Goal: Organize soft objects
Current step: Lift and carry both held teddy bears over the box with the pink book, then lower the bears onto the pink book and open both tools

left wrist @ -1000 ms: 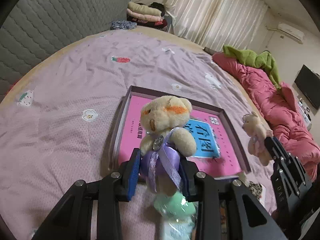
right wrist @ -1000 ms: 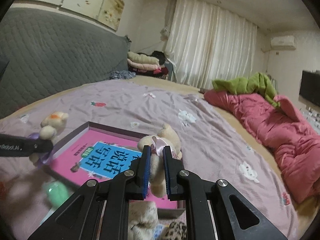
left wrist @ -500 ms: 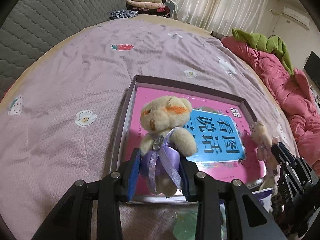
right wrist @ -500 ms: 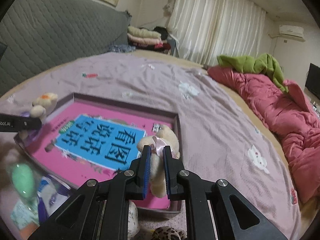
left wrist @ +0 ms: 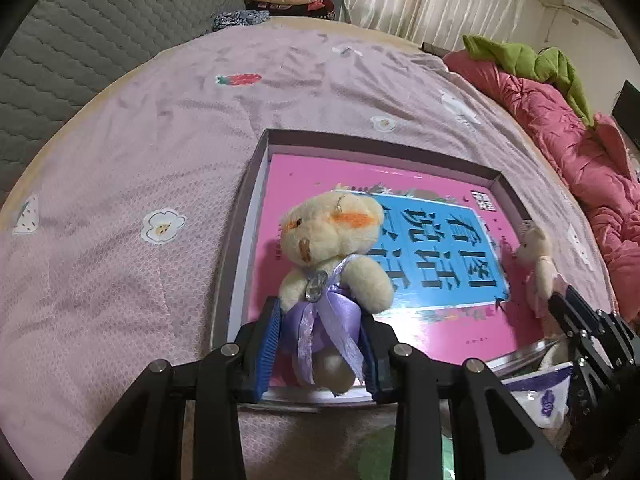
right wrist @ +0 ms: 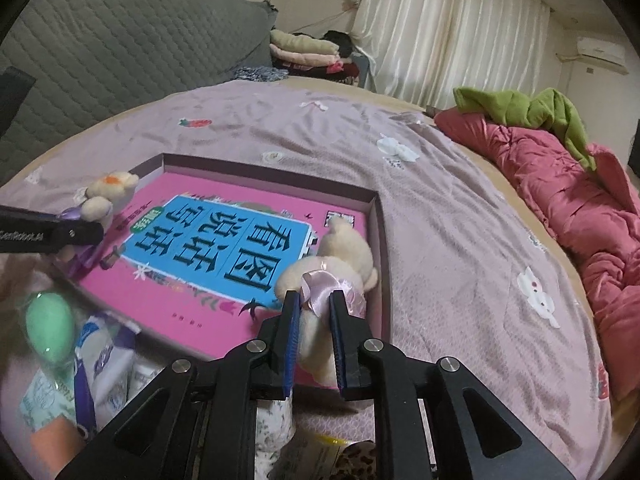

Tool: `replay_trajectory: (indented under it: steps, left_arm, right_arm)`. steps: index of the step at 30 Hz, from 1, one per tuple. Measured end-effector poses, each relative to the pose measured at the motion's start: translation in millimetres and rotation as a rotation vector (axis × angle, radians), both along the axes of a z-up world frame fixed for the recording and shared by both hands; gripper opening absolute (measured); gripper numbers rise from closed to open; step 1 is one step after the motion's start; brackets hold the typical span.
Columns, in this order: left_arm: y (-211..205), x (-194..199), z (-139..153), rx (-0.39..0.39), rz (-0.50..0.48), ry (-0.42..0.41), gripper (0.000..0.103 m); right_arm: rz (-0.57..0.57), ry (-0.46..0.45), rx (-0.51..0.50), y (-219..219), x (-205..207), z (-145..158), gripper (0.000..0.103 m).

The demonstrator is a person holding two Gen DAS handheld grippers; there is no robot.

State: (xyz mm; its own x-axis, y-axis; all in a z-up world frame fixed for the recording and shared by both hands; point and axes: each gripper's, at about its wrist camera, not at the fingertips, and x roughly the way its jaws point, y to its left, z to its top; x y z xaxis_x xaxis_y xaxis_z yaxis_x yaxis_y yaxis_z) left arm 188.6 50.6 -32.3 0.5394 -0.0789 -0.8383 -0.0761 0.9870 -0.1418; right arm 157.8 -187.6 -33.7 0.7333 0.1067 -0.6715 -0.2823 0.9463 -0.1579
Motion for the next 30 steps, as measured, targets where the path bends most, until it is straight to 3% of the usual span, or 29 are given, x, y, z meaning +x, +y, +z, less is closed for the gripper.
replay_trajectory:
  steps: [10,13,19,23,30]
  left_arm:
    - [-1,8,-11,0.029,0.002,0.038,0.039]
    - [-1,9,-11,0.037,0.004,0.041,0.040]
    - [2,8,-10,0.025,0.009,0.050,0.040]
    - [3,7,-10,0.015,0.011,0.057,0.040]
    - [1,5,-10,0.037,0.004,0.058,0.041]
  right_arm:
    - [0.002,0.027,0.061,-7,0,-1,0.021]
    - [-0.004,0.037,0.085,-10,1,0,0.029]
    - [-0.035,0.019,0.132,-20,-1,5,0.032]
    - [-0.055,0.016,0.177,-28,-2,9,0.040]
    - [-0.054,-0.005,0.197,-32,-8,12,0.046]
